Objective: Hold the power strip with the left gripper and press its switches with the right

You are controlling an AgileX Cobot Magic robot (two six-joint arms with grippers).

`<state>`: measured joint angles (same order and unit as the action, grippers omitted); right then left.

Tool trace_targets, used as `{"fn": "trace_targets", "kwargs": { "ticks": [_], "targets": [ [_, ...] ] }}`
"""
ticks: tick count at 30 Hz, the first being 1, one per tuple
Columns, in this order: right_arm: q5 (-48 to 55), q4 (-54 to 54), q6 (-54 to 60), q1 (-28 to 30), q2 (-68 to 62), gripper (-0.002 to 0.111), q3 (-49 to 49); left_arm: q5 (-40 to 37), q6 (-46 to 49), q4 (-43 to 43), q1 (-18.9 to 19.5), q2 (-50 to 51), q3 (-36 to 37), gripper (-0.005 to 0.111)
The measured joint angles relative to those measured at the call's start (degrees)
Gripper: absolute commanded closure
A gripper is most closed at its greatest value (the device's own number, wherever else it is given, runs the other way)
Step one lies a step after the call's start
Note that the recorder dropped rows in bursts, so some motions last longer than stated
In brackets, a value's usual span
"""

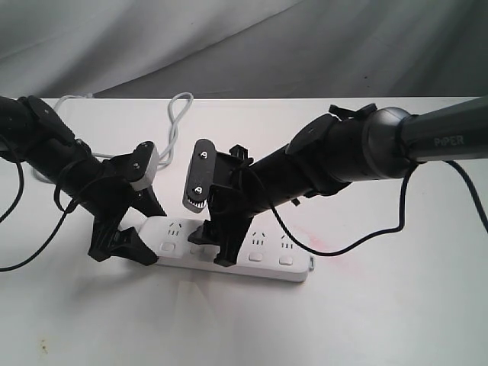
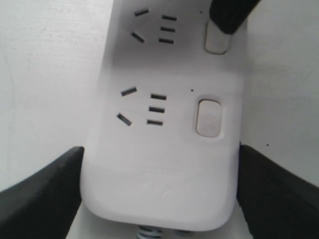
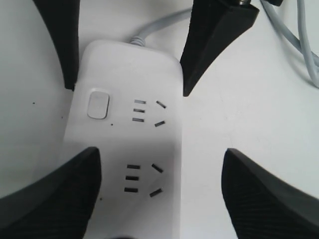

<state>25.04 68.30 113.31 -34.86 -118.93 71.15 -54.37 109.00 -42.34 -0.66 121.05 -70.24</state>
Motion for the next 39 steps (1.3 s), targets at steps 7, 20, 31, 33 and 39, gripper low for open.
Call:
{"fn": "trace_targets", "kwargs": {
  "ticks": [7, 20, 31, 33, 39],
  "targets": [
    [0.33, 0.21, -0.59, 0.0, -1.41, 0.045, 0.0, 0.0, 0.11, 0.0, 0.0, 0.0, 0.0, 0.043],
    [0.68, -0.5, -1.45, 0.0, -1.79, 0.045, 0.22, 0.0, 0.11, 0.0, 0.0, 0.0, 0.0, 0.043],
    [0.96, 0.17, -2.42, 0.0, -1.9, 0.045, -1.29, 0.0, 0.11, 0.0, 0.0, 0.0, 0.0, 0.043],
    [0.87, 0.44, -2.56, 0.0, -1.9, 0.045, -1.53, 0.0, 0.11, 0.0, 0.0, 0.0, 0.0, 0.043],
    [0.62, 0.44, -2.56, 0.0, -1.8, 0.045, -1.66, 0.0, 0.11, 0.0, 0.0, 0.0, 0.0, 0.043]
  ]
}}
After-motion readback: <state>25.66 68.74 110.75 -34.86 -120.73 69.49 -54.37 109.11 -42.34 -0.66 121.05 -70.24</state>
